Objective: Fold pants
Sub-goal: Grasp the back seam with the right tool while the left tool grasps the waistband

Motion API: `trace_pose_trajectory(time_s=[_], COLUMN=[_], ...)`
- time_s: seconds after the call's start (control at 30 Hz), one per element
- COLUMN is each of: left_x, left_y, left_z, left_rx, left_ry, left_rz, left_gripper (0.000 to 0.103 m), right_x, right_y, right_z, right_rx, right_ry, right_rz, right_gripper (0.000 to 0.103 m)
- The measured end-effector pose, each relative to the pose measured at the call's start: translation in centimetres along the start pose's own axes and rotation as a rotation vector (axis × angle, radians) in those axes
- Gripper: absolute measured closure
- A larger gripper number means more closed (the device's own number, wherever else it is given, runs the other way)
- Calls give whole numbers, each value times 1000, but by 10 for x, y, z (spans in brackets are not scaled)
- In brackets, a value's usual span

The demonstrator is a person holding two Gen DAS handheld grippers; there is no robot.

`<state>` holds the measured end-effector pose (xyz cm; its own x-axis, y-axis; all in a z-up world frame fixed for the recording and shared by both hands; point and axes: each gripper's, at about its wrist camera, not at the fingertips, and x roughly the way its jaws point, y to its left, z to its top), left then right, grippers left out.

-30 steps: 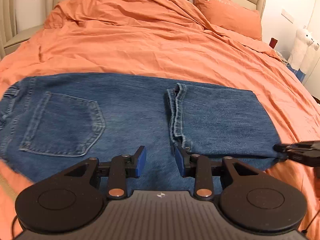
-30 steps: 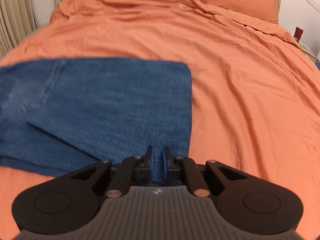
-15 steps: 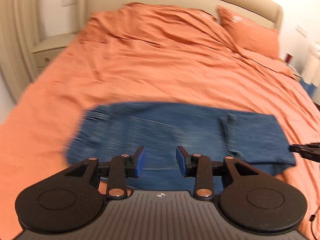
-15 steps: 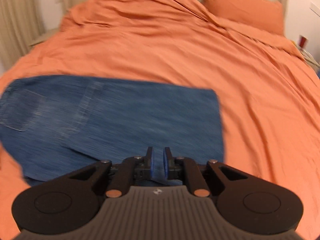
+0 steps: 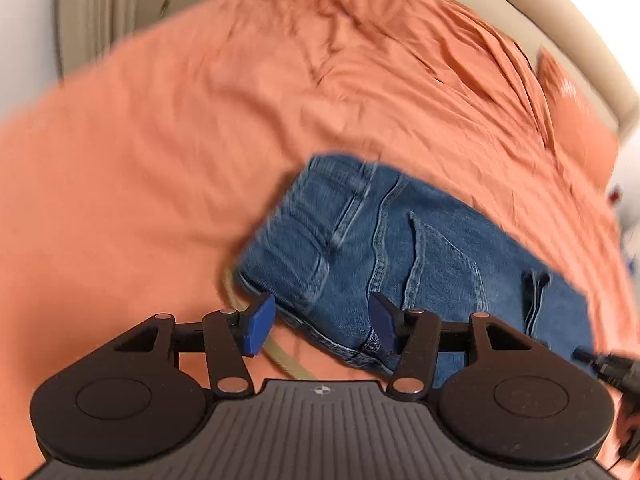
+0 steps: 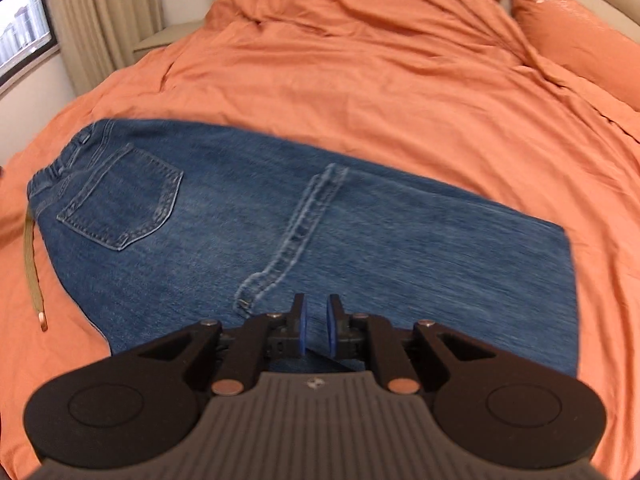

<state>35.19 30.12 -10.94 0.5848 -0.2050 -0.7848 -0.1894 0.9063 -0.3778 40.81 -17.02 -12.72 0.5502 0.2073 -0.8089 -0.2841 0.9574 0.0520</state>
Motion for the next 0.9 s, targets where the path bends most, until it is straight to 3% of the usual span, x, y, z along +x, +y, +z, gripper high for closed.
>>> trace_pose_trajectory(time_s=[0.2, 0.33, 0.43, 0.5, 0.6, 0.9], left_x=[46, 59, 59, 56, 49, -5], left_y=[37, 49, 52, 50, 37, -43], left_z=[-18, -17, -17, -18, -17, -4], left_rx=[-247, -303, -295, -281, -220, -23], left_ry=[-40, -66, -80, -100, -139, -290], left_rz=[-105, -143, -147, -140, -111, -39], left_gripper=[38, 37, 44, 57, 67, 75], right_x=[35, 62, 81, 88, 94, 55], right_y=[2, 9, 17, 16, 7, 4], right_z=[15, 20, 14, 12, 11, 10], right_rx=[-34, -25, -42, -12, 52, 82], right_ry=[24, 53, 105, 123, 134, 61], right_rz=[61, 145, 166, 182, 204, 163], right_gripper=[96, 95, 95, 95, 97, 96])
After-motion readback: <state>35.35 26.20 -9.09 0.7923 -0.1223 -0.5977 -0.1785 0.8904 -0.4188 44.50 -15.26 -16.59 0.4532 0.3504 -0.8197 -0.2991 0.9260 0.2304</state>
